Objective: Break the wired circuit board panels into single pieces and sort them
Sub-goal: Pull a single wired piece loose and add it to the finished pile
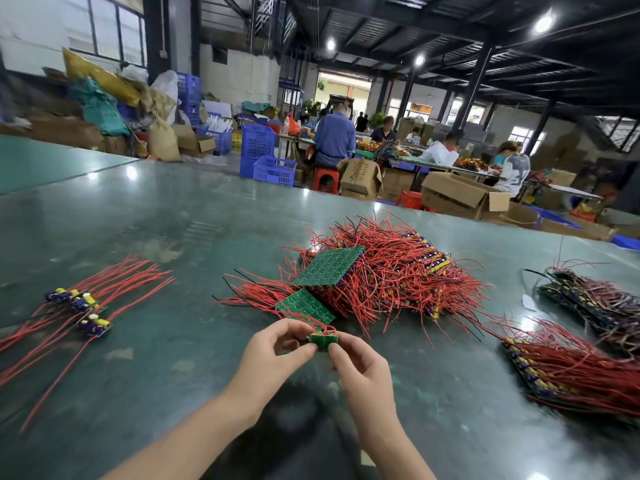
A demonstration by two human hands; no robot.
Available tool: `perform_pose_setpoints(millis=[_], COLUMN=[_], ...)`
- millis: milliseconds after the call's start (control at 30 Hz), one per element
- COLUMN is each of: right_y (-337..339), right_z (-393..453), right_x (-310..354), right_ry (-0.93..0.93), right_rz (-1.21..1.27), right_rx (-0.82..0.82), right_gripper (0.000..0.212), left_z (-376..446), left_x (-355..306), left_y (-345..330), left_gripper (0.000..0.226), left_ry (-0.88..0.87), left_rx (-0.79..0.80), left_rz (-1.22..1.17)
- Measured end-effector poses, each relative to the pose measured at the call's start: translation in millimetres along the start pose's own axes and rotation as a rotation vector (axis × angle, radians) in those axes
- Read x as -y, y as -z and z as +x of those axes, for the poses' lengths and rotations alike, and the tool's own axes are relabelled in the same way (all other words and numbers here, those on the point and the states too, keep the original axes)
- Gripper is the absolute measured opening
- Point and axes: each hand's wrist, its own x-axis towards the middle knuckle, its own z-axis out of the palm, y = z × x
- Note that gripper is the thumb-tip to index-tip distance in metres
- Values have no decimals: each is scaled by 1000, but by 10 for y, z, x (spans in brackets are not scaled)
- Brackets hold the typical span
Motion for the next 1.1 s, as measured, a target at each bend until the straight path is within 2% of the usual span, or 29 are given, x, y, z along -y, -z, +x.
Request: perform_pose_setpoints(millis=[200,367,567,667,867,1100], right_y=[-16,0,-10,-23,-49,-100], right_z=[10,14,27,19,15,3], right_x=[-6,3,-70,-87,-140,-176], right_ry=[-44,27,109,120,176,238], right_rz=[12,-21,-181,-214,-204,-212], right_rx=[23,-1,-5,-25,-70,-166], right_gripper=[26,31,18,19,13,36], left_z=[4,11,24,15,-16,-41], left_x=[19,-14,7,27,85,69], left_y=[-12,14,36,21,-28,-79], left_gripper=[25,22,22,27,20,19], left_ry=[-1,-49,-17,6,-1,-73], left_rx=[-43,-19,-23,-22,-70,-178], left_rz=[99,120,129,77,45,72])
